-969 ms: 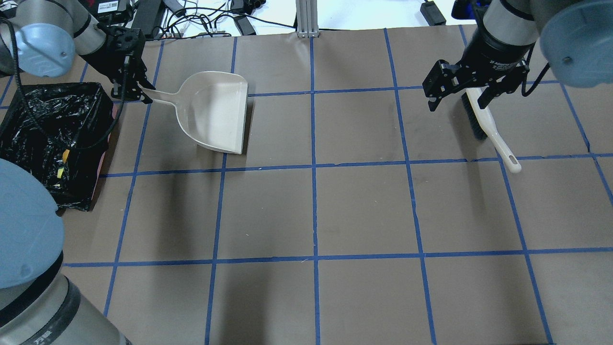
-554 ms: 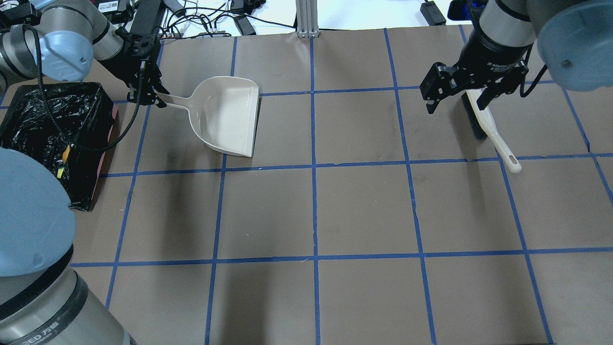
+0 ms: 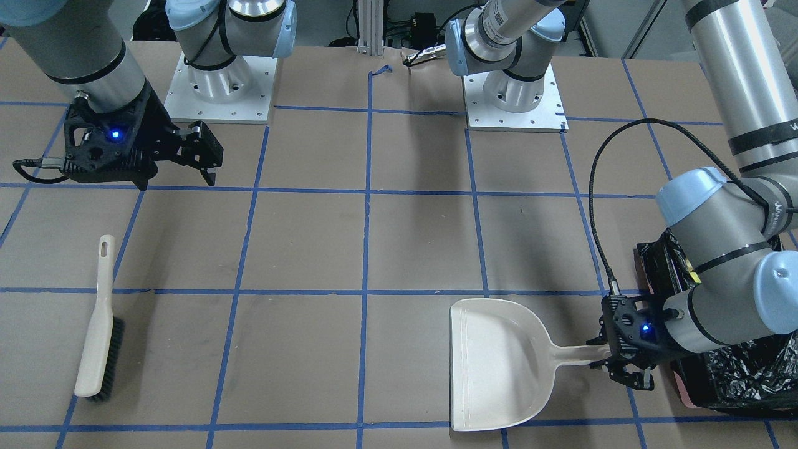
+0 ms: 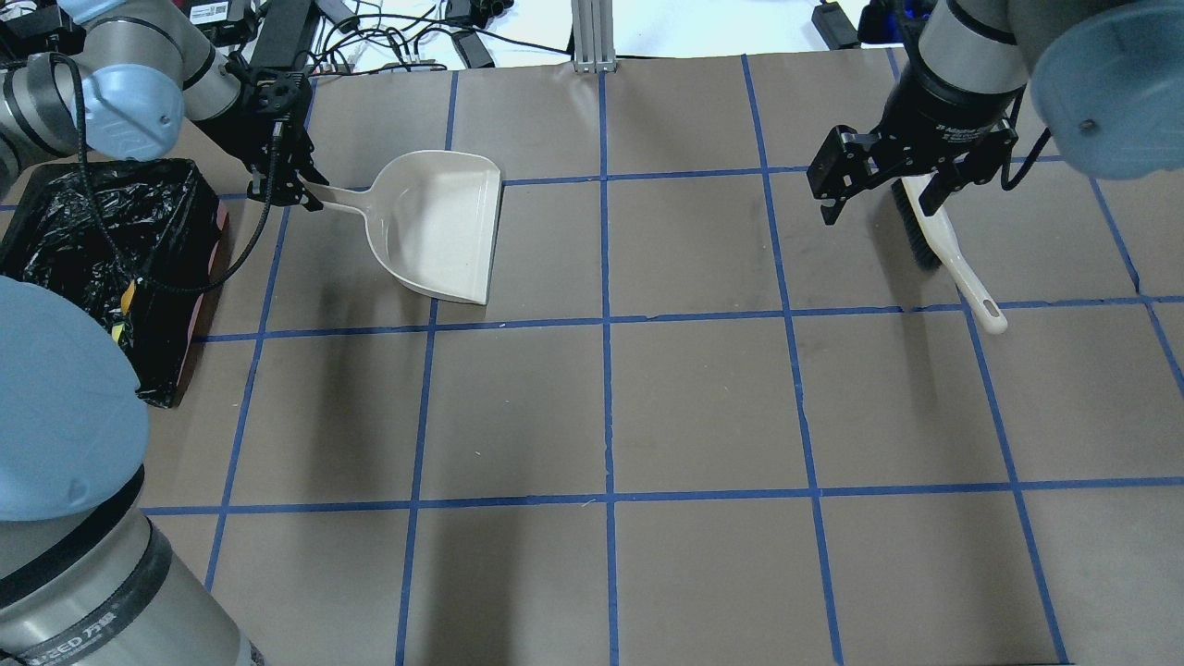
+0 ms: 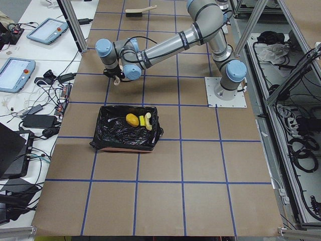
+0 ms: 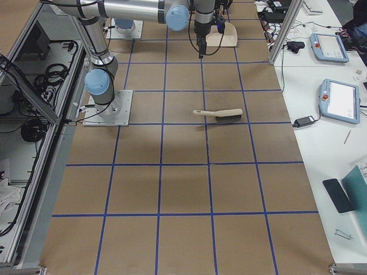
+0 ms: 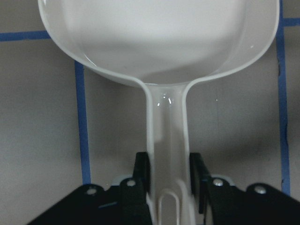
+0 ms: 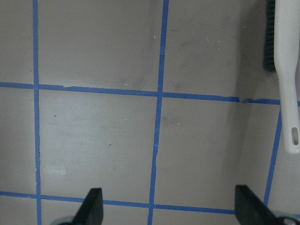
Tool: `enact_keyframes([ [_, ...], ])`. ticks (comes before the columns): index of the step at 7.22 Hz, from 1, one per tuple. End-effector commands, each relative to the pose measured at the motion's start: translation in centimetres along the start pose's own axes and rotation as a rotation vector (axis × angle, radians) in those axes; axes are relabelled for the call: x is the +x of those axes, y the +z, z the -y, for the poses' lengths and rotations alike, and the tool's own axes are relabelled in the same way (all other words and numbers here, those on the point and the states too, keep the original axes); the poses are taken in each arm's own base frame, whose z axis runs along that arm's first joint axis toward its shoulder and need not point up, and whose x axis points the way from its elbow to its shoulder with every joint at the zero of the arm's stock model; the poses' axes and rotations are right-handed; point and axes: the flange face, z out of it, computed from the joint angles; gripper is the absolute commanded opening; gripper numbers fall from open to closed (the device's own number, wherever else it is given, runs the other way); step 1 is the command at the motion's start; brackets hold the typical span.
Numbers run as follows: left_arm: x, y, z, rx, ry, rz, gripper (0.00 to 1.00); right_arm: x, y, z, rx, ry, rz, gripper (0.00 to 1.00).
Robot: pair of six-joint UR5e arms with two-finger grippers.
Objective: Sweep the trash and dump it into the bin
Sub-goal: 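Lower the dustpan onto the table with the left gripper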
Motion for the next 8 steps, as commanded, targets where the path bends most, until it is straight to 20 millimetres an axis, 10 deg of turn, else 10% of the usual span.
enact_keyframes([
  [1, 0.2, 0.4, -0.1, 0.005, -0.001, -0.007, 0.52, 0.0, 0.1, -0.1, -0.003, 0.011, -0.002, 1.0],
  [4, 0.2, -2.6, 1.7, -0.011, -0.003, 0.038, 0.59, 0.0, 0.3, -0.1, -0.008, 0.023, -0.003, 1.0],
  [8, 3.4, -13.2, 9.5, -0.03, -0.246, 0.118, 0.59, 0.1, 0.5, 0.1, -0.008, 0.02, -0.002, 1.0],
])
